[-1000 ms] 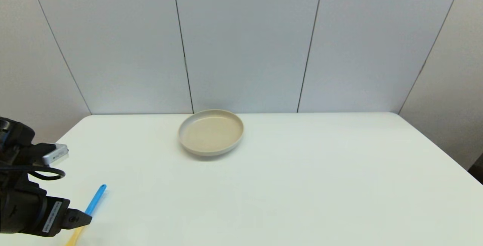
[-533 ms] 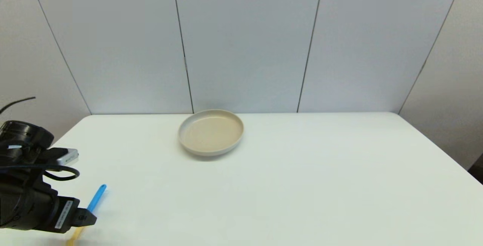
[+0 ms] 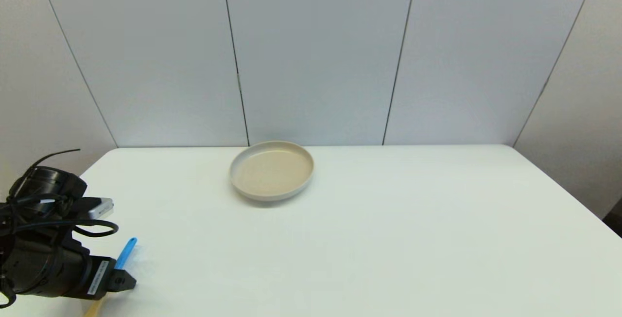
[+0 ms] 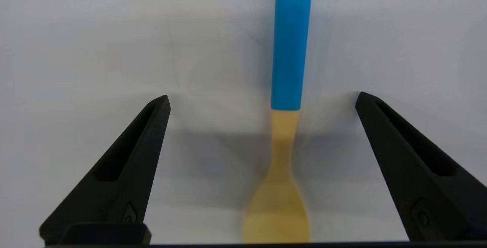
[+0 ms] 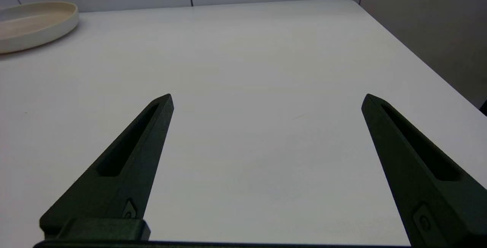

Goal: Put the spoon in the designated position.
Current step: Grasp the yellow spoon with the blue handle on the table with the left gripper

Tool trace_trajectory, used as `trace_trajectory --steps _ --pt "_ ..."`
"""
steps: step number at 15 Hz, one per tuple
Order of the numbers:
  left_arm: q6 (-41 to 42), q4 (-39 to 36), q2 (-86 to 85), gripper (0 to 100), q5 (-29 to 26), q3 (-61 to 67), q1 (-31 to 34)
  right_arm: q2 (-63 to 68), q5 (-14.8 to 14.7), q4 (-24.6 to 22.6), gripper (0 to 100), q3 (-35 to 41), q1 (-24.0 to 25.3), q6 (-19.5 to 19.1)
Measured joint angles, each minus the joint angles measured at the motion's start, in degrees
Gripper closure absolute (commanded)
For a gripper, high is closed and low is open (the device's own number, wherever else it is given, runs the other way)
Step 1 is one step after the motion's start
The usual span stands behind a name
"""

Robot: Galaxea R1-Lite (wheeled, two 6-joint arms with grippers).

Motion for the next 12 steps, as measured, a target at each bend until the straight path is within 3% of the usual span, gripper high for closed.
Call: trace_trajectory --steps 5,6,12 --pt "-0.22 -0.04 0.20 0 0.02 0.11 -0.05 0.00 0.00 0.00 0 0.00 0.00 0.00" --pt "-0.22 0.02 0.23 100 0.02 0.05 -0.05 0.00 0.02 0.00 0 0.00 0.00 0.01" --pt "-0.18 0.02 0.96 100 0.15 -0.56 0.00 0.00 0.00 -0.02 0 0.00 0.00 0.01"
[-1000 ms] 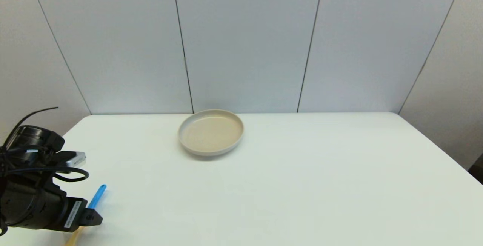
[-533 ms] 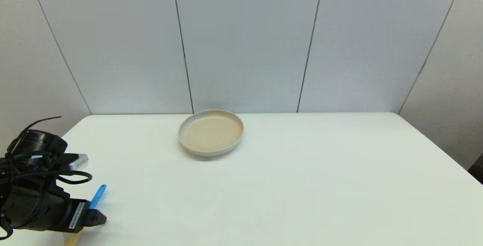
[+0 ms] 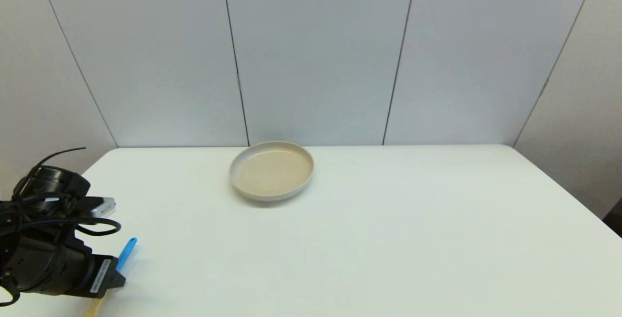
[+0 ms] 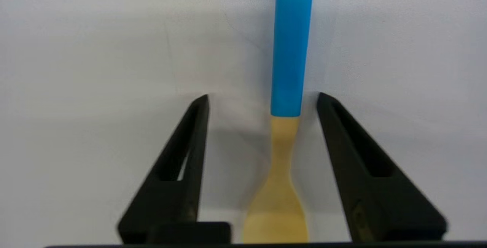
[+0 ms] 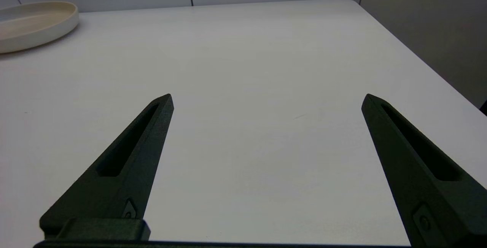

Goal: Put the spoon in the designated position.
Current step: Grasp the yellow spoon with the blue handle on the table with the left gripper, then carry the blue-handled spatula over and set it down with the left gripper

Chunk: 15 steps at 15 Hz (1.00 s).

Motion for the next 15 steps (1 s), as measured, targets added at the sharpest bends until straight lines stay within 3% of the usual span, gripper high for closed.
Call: trace_trajectory --steps 10,15 --pt "0.11 0.07 0.61 100 -2.05 -2.01 0.05 0.00 0.00 0.02 0 0.00 0.00 -0.01" --pt "0.43 -2.02 2.55 100 -2.71 -11.63 -0.96 0.00 0.02 0.05 0 0.00 0.00 -0.01"
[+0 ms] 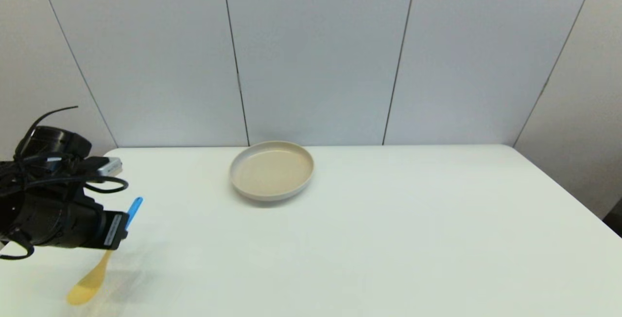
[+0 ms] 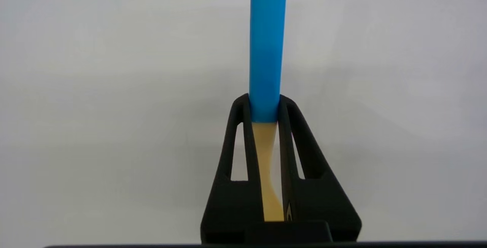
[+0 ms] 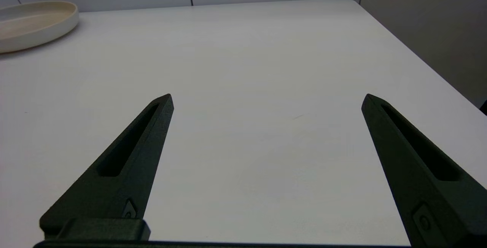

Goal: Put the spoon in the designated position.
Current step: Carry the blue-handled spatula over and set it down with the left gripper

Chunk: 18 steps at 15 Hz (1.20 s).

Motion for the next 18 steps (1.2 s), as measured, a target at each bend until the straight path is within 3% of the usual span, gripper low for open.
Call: trace_trajectory --steps 6,10,13,18 --pt "-1.27 -10.35 10.39 100 -0.17 -13.58 -3.40 0.00 -0.02 -0.05 0 0.00 0.00 0.01" --pt "-8.06 -16.30 18.47 100 -0.11 -21.55 -6.74 0.00 0.00 -0.02 0 0.00 0.00 0.00" --pt "-13.00 -18.42 22.80 100 0.06 -24.77 -9.25 0.00 -0.02 -0.02 0 0.00 0.00 0.01" --pt "-13.37 -19.74 27.33 100 0.24 -26.89 -10.02 0.00 0.00 0.00 0 0.00 0.00 0.00"
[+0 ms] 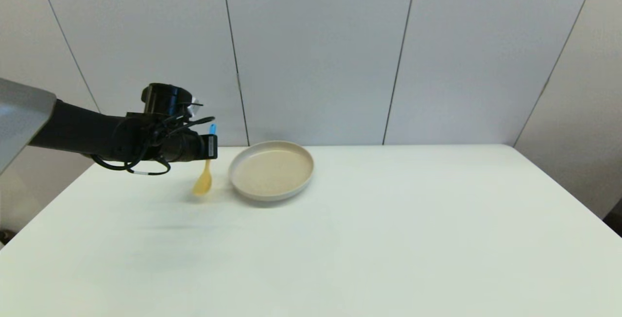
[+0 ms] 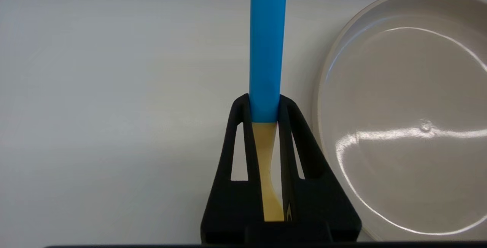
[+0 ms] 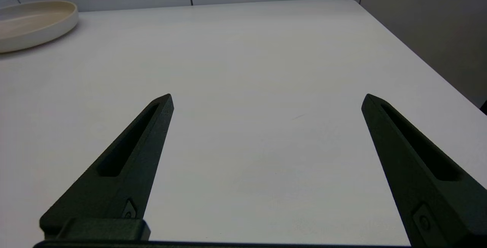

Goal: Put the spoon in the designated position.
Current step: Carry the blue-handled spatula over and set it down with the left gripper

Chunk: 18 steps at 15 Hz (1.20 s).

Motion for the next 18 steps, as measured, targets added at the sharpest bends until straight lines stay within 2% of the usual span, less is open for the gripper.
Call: trace_trajectory --steps 10,11,18 --pt "0.09 -0.17 5.57 100 0.09 -2.33 -0.02 0.00 0.00 -0.02 0 0.00 0.00 0.01" --pt "0.07 -0.17 5.91 0 0.20 -2.54 -0.02 0.00 0.00 -0.02 0 0.00 0.00 0.01" --pt "0.52 -0.06 7.91 0 0.30 -4.22 0.24 0.00 -0.02 -0.02 0 0.00 0.00 0.01"
